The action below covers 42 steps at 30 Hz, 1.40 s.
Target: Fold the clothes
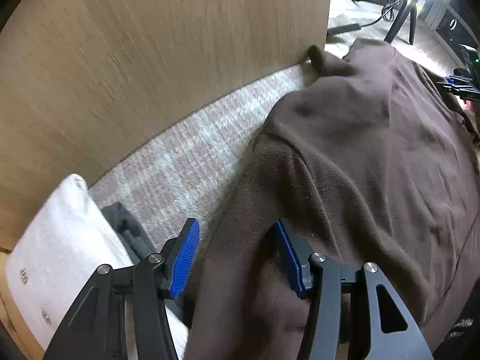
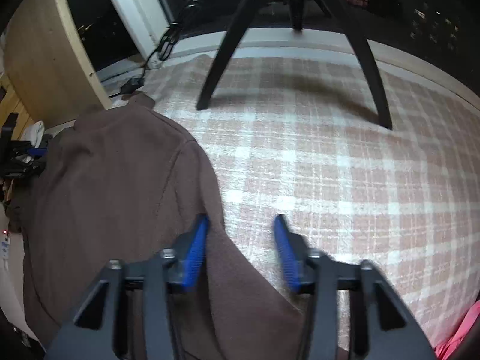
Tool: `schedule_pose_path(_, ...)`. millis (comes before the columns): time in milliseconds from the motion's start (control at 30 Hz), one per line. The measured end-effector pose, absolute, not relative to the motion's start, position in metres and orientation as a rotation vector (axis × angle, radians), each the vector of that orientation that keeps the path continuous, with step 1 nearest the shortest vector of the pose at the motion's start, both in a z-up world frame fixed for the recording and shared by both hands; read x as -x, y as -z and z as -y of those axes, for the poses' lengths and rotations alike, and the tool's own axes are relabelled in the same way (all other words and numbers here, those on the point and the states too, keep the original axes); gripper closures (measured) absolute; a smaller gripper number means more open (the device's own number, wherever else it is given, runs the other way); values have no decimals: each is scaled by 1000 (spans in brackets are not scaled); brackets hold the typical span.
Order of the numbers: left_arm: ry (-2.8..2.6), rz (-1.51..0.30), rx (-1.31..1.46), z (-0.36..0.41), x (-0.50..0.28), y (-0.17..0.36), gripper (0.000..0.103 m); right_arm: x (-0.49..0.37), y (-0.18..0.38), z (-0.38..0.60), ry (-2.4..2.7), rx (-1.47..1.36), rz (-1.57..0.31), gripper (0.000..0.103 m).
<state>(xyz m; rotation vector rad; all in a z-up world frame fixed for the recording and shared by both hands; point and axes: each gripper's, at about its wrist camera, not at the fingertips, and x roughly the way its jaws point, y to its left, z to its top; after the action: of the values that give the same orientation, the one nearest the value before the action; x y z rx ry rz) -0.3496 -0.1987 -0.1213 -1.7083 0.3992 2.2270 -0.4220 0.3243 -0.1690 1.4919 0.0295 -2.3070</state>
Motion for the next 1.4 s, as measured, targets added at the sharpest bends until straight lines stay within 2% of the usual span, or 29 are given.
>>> schedule_pose_path(33, -2212, -391, 1713, 198, 350, 123, 65, 422, 170, -324, 2291, -1497, -28, 96)
schedule_pose_path(100, -2190, -353, 1711, 196, 350, 124, 99, 421, 168, -320, 2300, -1491, -79, 97)
schedule_pose_path(233, -2254, -403, 1673, 187, 345, 112, 98, 419, 148, -324, 2412, -1397, -137, 98)
schedule_pose_path(267, -2283, -422, 1644, 186, 342, 106, 98, 420, 145, -328, 2433, -1393, -116, 98)
schedule_pose_path(333, -2318, -451, 1618, 186, 339, 102, 98, 422, 154, -324, 2422, -1440, -187, 98)
schedule_pose_path(367, -2323, -472, 1628, 186, 339, 104, 93, 422, 158, -319, 2416, -1462, -242, 97)
schedule_pose_path(400, -2306, -505, 1679, 188, 339, 112, 86, 422, 162, -315, 2409, -1483, -298, 95)
schedule_pose_path(467, -2309, -514, 1708, 192, 338, 114, 78, 418, 154, -314, 2450, -1463, -328, 89)
schedule_pose_path(533, -2361, -461, 1662, 196, 336, 98, 78, 412, 137, -318, 2521, -1411, -329, 82)
schedule_pose_path(600, -2417, -488, 1612, 194, 332, 79, 80, 405, 114, -319, 2605, -1344, -362, 77)
schedule_pose_path(733, -2405, -514, 1504, 175, 321, 48, 78, 391, 74, -293, 2552, -1191, -257, 76)
schedule_pose_path(900, -2398, -362, 1469, 176, 303, 29, 77, 363, 60, -228, 2289, -1156, -129, 76)
schedule_pose_path(967, -2412, -353, 1453, 192, 279, 13, 77, 347, 61, -200, 2197, -1157, -119, 76)
schedule_pose_path(1067, -2475, -359, 1459, 223, 234, -10, 76, 320, 61, -170, 2151, -1127, -206, 76)
schedule_pose_path(1133, -2530, -337, 1480, 246, 194, -21, 74, 309, 55, -162, 2091, -1116, -173, 76)
schedule_pose_path(1200, -2594, -323, 1529, 270, 157, -24, 73, 301, 52, -155, 2041, -1109, -153, 70)
schedule_pose_path(1233, -2630, -298, 1561, 285, 135, -27, 72, 297, 52, -150, 2021, -1105, -152, 62)
schedule_pose_path(1400, -2790, -102, 1753, 345, 38, -22, 70, 273, 56, -99, 1863, -1099, -142, 60)
